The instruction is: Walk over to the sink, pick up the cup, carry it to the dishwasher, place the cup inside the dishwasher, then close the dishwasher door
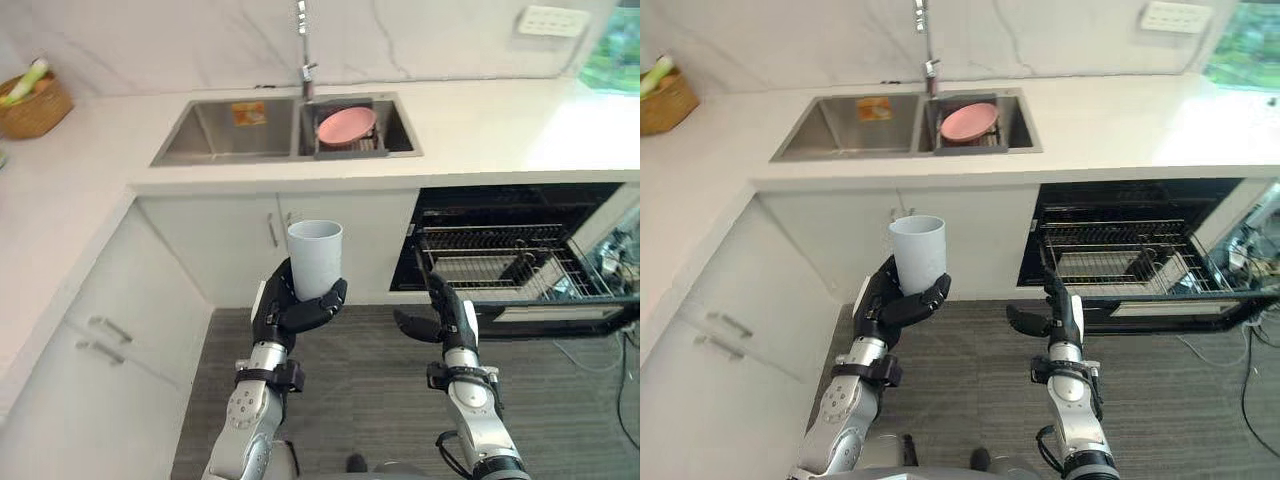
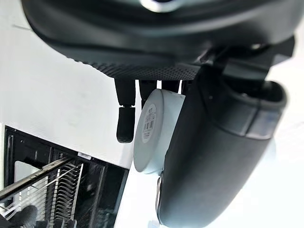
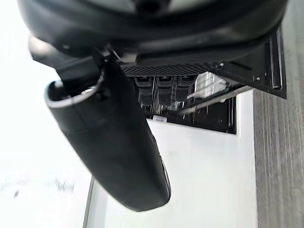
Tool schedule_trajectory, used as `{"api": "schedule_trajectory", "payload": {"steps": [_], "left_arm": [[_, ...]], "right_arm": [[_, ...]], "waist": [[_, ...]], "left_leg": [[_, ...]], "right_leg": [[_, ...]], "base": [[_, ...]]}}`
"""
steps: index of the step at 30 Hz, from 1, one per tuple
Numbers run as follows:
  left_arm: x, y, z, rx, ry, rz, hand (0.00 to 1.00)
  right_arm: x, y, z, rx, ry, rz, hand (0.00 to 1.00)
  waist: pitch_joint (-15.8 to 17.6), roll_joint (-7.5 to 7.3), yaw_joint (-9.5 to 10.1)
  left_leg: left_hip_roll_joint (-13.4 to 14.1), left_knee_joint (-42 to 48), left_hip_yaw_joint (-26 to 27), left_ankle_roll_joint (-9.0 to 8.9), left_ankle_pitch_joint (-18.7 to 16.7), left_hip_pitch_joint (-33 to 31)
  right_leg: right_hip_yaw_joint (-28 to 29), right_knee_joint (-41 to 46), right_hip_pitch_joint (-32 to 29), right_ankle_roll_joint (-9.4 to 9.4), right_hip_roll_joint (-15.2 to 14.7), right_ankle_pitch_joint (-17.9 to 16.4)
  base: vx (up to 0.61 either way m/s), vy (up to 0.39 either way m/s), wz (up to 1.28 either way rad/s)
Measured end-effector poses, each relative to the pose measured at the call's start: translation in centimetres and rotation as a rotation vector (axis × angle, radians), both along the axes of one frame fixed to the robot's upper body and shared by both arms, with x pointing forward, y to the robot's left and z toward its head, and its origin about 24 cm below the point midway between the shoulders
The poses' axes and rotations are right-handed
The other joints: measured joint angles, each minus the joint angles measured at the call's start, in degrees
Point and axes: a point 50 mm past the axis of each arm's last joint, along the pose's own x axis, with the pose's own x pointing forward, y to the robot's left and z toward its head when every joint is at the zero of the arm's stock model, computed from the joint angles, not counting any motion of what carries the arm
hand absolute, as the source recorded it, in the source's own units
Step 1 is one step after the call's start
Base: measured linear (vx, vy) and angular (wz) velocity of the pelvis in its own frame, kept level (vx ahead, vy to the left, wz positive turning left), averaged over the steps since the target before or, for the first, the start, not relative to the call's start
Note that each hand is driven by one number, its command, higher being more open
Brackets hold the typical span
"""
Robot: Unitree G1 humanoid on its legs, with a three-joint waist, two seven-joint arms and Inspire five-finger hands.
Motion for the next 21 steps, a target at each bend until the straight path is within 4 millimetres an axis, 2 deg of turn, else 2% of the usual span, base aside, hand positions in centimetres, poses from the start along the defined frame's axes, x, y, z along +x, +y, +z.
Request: {"api": "schedule_trajectory", "payload": {"steps": [1,2,3,4,5,6,7,8,9,11,13,14,15,16,17,18,20,21], "left_arm": [[-0.1,0.3,0.1,0.007,-0.004,0.014,0.30],[-0.1,0.6,0.3,0.010,-0.013,0.024,0.30],[0.0,0.8,0.5,0.014,-0.024,0.029,0.30],[0.0,1.4,1.0,0.019,-0.045,0.048,0.30],[0.0,1.6,1.1,0.021,-0.046,0.059,0.30],[0.0,2.0,1.0,0.027,-0.041,0.076,0.30],[0.0,2.0,1.0,0.030,-0.039,0.078,0.30],[-0.1,2.1,1.0,0.034,-0.039,0.075,0.30],[-0.1,2.0,1.1,0.032,-0.043,0.075,0.30],[-0.1,2.0,1.7,0.027,-0.070,0.076,0.30],[0.0,2.0,2.2,0.024,-0.094,0.074,0.30],[0.1,2.1,2.2,0.027,-0.094,0.075,0.30],[0.1,2.2,2.1,0.034,-0.091,0.073,0.30],[0.1,2.2,2.1,0.039,-0.091,0.071,0.30],[0.1,1.8,1.5,0.024,-0.064,0.071,0.30],[0.2,1.6,1.3,0.011,-0.053,0.073,0.30],[0.4,1.3,1.5,0.000,-0.060,0.072,0.30],[0.6,1.2,1.6,-0.005,-0.065,0.071,0.30]], "right_arm": [[-0.1,0.0,0.0,0.001,0.002,-0.001,0.90],[-0.1,0.3,-0.1,0.009,0.001,0.000,0.90],[-0.3,0.7,-0.2,0.025,-0.001,-0.006,0.90],[-0.3,1.2,-0.2,0.046,-0.005,-0.005,0.90],[-0.2,1.4,-0.2,0.053,-0.006,-0.003,0.90],[-0.1,1.8,-0.2,0.066,-0.008,0.002,0.90],[-0.2,1.9,-0.2,0.070,-0.005,0.005,0.90],[-0.2,2.3,-0.5,0.070,0.008,0.019,0.90],[-0.2,2.7,-0.5,0.071,0.014,0.041,0.90],[0.3,3.5,-0.2,0.068,0.001,0.085,0.90],[1.2,4.1,0.4,0.070,-0.025,0.118,0.90],[1.6,4.4,0.8,0.070,-0.040,0.132,0.90],[1.7,4.6,1.0,0.070,-0.048,0.141,0.90],[1.7,4.6,1.1,0.067,-0.054,0.144,0.90],[1.7,4.0,1.1,0.042,-0.048,0.145,0.90],[1.6,3.7,1.1,0.023,-0.047,0.150,0.90],[1.4,3.3,1.3,0.013,-0.052,0.147,0.90],[1.3,3.1,1.3,0.008,-0.052,0.139,0.90]], "waist": [[-0.3,0.46,0.23],[-0.3,0.27,0.03],[-0.4,-1.22,-0.28],[-0.3,-3.35,-0.24],[-0.3,-3.70,0.21],[-0.2,-3.58,0.24],[-0.1,-3.48,0.12],[-0.1,-3.45,-0.01],[-0.1,-3.33,-0.14],[-0.2,-3.12,-0.62],[0.0,-2.86,-0.62],[0.0,-2.80,-0.65],[-0.4,-3.45,-0.64],[-0.5,-3.57,-0.84],[-0.8,-0.77,-0.82],[-1.1,0.25,-0.87],[-1.1,0.56,-1.11],[-1.0,0.72,-1.42]], "left_leg": [[-0.2,-1.9,0.2,0.71,6.3,2.1],[-0.5,-1.4,0.8,1.78,8.2,2.8],[-1.3,-1.1,2.2,2.49,6.7,3.2],[-2.5,-0.9,5.2,3.58,4.6,4.2],[-2.7,-0.8,6.7,3.87,3.8,4.9],[-2.9,-0.8,9.4,4.70,2.6,6.8],[-3.1,-1.1,10.4,5.08,2.0,8.2],[-3.3,-2.7,12.2,5.65,1.4,11.4],[-3.3,-5.1,13.5,5.69,1.3,14.5],[-2.4,-8.1,15.3,5.26,1.1,17.2],[-1.1,-9.1,17.6,4.07,0.4,18.3],[-0.3,-9.3,19.1,3.56,0.1,19.0],[-0.4,-9.4,19.8,2.29,-0.7,20.0],[-0.5,-9.3,19.6,0.52,-2.1,20.9],[2.1,-8.3,19.6,-0.68,-3.3,21.8],[3.5,-6.5,18.7,-0.71,-3.3,21.7],[5.3,-1.3,17.9,-0.72,-3.2,20.3],[7.0,4.4,17.2,-0.71,-3.0,18.4]], "right_leg": [[2.6,1.3,0.3,1.84,-0.1,-1.3],[3.9,2.4,0.5,2.79,-0.4,-2.8],[4.9,4.5,-0.3,3.54,-1.7,-4.7],[5.2,11.2,-3.2,5.04,-3.7,-8.3],[4.1,14.8,-5.0,6.42,-4.5,-9.3],[0.5,22.2,-7.9,8.90,-6.5,-10.2],[-2.0,25.8,-9.1,9.62,-7.8,-10.2],[-7.5,31.4,-10.7,9.49,-10.5,-10.4],[-12.8,34.9,-11.8,7.12,-13.0,-11.8],[-18.8,35.1,-14.0,5.23,-15.0,-13.0],[-23.6,31.4,-16.9,4.96,-16.2,-12.8],[-26.6,25.3,-17.7,4.43,-15.8,-11.1],[-27.8,16.2,-17.1,3.37,-14.6,-4.4],[-26.9,14.0,-16.8,2.25,-14.1,1.9],[-26.9,13.6,-15.3,2.07,-11.7,1.1],[-26.8,12.0,-14.2,1.95,-9.9,0.7],[-26.8,9.9,-12.4,1.91,-8.2,0.3],[-27.0,8.3,-10.6,1.97,-7.1,0.2]], "base": [[0.31,0.327,-0.86],[0.32,0.326,-0.79],[0.39,0.346,-0.70],[0.31,0.243,-0.74],[0.36,0.264,-1.03],[0.21,0.151,-0.85],[0.27,0.176,-0.86],[0.26,0.137,-0.69],[0.26,0.117,-0.62],[0.26,0.063,-0.60],[0.27,-0.032,-0.67],[0.33,-0.111,-0.59],[0.31,-0.118,-0.50],[0.35,-0.101,-0.41],[0.37,-0.117,-0.36],[0.42,-0.135,-0.38],[0.25,-0.104,-0.14],[0.25,-0.085,-0.07]]}}
